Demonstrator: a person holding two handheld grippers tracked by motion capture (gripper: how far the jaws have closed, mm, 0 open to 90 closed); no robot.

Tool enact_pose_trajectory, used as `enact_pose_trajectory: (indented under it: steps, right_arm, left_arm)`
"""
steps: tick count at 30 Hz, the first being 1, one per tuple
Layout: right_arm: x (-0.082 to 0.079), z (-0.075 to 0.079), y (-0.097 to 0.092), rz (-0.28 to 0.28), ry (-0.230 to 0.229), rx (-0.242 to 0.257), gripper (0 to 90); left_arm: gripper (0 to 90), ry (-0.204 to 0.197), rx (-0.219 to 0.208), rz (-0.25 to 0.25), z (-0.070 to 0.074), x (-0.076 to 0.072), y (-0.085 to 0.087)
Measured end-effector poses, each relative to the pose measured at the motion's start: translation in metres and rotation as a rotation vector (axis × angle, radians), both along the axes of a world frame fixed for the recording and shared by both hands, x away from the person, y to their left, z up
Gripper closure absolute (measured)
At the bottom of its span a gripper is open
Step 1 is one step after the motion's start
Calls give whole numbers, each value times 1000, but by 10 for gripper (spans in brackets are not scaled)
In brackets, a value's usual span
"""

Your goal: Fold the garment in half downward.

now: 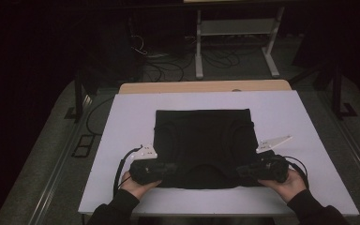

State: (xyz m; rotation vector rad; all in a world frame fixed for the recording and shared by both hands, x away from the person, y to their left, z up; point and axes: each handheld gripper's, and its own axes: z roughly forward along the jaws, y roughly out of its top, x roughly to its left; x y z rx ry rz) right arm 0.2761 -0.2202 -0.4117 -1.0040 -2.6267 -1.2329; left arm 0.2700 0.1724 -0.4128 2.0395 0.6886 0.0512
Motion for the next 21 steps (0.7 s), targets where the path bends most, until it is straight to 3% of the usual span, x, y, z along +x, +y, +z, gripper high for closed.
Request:
enact_pose_trajectory:
  steps: [21]
  right_arm:
    - [-17, -3, 0, 41, 46, -21, 835]
  left_arm:
    - [851, 65, 130, -73, -7, -16, -3]
